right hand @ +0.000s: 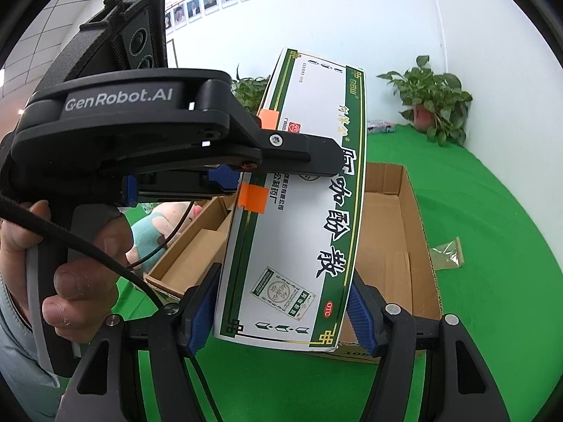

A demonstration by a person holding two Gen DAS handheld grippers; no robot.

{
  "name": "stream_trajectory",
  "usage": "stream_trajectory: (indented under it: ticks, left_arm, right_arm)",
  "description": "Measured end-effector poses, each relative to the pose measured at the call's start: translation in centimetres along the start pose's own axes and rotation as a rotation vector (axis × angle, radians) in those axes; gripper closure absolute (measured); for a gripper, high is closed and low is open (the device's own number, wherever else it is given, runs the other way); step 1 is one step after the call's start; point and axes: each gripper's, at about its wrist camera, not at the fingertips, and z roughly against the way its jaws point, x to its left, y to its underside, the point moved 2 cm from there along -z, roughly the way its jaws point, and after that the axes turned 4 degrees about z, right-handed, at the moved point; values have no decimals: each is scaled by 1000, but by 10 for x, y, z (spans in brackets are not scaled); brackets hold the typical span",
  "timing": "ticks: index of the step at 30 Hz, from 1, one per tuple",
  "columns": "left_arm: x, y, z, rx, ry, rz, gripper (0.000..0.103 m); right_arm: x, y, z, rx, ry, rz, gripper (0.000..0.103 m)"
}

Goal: Organize objects
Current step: 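Carry the medicine box with the right gripper over the large box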

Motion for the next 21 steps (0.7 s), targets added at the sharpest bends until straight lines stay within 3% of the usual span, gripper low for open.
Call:
stream_trajectory:
  ticks: [21]
  left_arm:
    - [52, -8, -45, 124, -52, 119, 64]
  right_arm:
    - [-42, 29, -75, 139, -49, -88, 40]
